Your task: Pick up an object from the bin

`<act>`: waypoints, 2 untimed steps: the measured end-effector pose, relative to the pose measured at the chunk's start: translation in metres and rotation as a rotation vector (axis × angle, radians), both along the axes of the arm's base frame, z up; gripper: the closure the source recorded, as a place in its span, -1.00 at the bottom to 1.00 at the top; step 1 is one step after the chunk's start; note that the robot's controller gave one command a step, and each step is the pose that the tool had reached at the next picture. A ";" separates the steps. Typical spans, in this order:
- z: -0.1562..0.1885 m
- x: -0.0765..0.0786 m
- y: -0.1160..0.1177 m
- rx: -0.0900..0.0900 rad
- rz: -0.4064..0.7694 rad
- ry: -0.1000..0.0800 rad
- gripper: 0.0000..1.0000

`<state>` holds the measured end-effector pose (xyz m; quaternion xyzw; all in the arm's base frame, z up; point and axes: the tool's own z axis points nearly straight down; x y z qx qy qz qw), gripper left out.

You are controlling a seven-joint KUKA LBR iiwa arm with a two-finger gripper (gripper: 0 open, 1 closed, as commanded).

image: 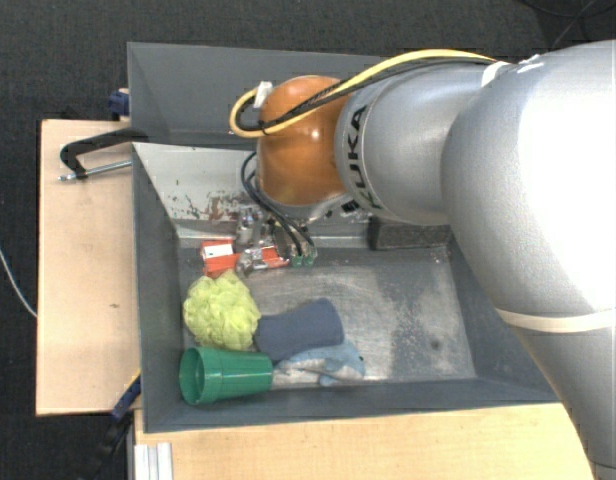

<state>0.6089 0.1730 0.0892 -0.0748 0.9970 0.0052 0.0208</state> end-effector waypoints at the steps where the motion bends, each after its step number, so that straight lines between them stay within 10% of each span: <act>1: 0.000 0.000 0.000 0.000 0.000 0.000 1.00; 2: 0.000 0.000 0.000 0.000 0.000 0.000 1.00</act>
Offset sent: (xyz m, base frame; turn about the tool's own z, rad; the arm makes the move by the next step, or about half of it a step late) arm 0.0000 0.0000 0.0747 -0.0002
